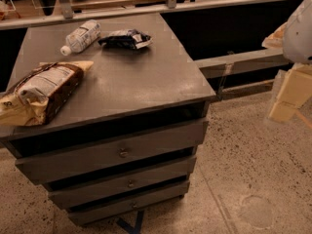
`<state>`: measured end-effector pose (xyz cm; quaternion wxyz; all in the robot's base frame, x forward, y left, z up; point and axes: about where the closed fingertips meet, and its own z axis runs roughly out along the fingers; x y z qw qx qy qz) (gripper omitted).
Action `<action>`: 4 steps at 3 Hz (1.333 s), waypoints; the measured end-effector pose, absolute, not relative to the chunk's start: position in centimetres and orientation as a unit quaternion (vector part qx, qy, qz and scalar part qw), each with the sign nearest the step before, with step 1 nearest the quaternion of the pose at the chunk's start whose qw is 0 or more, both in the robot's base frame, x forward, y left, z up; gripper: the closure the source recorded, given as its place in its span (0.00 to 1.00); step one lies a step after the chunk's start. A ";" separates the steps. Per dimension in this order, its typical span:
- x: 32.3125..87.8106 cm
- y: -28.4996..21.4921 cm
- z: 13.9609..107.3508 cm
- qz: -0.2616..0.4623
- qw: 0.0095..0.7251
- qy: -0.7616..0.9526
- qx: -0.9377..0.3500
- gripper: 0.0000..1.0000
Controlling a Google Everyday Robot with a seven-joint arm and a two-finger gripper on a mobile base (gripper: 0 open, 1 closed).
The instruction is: Move blue chip bag near brown chip bag
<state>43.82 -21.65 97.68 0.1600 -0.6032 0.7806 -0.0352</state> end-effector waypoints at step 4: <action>50.4 -23.3 101.1 0.009 0.366 0.809 -0.460 0.00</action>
Offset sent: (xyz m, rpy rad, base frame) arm 0.0456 0.0023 0.0244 0.1963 -0.1557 -0.1053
